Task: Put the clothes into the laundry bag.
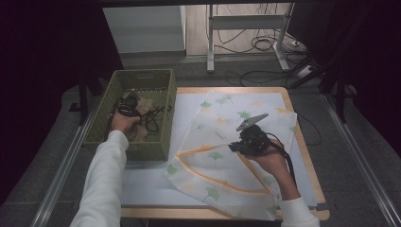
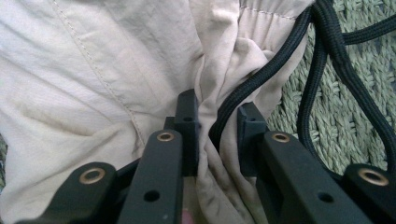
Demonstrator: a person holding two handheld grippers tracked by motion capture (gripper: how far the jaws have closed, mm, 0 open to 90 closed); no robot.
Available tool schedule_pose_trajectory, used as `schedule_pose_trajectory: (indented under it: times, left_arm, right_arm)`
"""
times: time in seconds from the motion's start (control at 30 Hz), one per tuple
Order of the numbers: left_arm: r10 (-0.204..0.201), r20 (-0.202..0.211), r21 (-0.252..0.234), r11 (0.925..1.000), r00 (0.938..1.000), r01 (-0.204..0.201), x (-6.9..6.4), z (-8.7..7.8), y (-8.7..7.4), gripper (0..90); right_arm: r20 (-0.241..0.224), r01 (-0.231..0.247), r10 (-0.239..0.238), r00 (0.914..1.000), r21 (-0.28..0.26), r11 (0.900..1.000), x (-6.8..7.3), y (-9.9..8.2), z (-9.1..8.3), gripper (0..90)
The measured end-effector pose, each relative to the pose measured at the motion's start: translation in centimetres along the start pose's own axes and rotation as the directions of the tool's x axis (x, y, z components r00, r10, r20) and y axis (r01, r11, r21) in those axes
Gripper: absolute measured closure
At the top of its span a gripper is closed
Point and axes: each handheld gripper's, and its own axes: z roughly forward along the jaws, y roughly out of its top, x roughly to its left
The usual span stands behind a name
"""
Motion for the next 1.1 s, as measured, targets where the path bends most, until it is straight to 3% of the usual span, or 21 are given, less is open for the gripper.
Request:
schedule_pose_trajectory:
  times: [0.2,0.53,0.83,0.97,1.1]
  left_arm:
    - [-0.006,-0.002,-0.011,0.9999,1.0000,0.006,0.1,-0.3,0.0,78.8]
    - [-0.047,-0.010,-0.112,0.9927,0.9989,0.045,0.5,-1.9,-0.2,80.7]
    - [-0.083,0.023,-0.231,0.9691,0.9963,0.086,1.5,-4.4,-0.8,81.0]
    - [-0.102,0.058,-0.290,0.9502,0.9931,0.114,1.9,-5.5,-1.1,81.0]
    - [-0.106,0.076,-0.324,0.9376,0.9914,0.125,2.1,-6.3,-1.2,81.0]
  right_arm:
    - [0.003,-0.004,0.004,1.0000,-0.003,1.0000,0.0,0.0,-0.1,87.4]
    - [0.004,-0.010,0.010,0.9999,-0.011,0.9999,-0.2,0.0,-0.3,87.4]
    - [0.008,-0.009,0.009,0.9999,-0.011,0.9999,-0.2,0.0,-0.3,87.4]
    - [0.009,-0.008,0.008,0.9999,-0.014,0.9999,-0.1,0.0,-0.4,87.4]
    - [0.009,-0.010,0.010,0.9999,-0.017,0.9998,-0.2,0.0,-0.5,87.4]
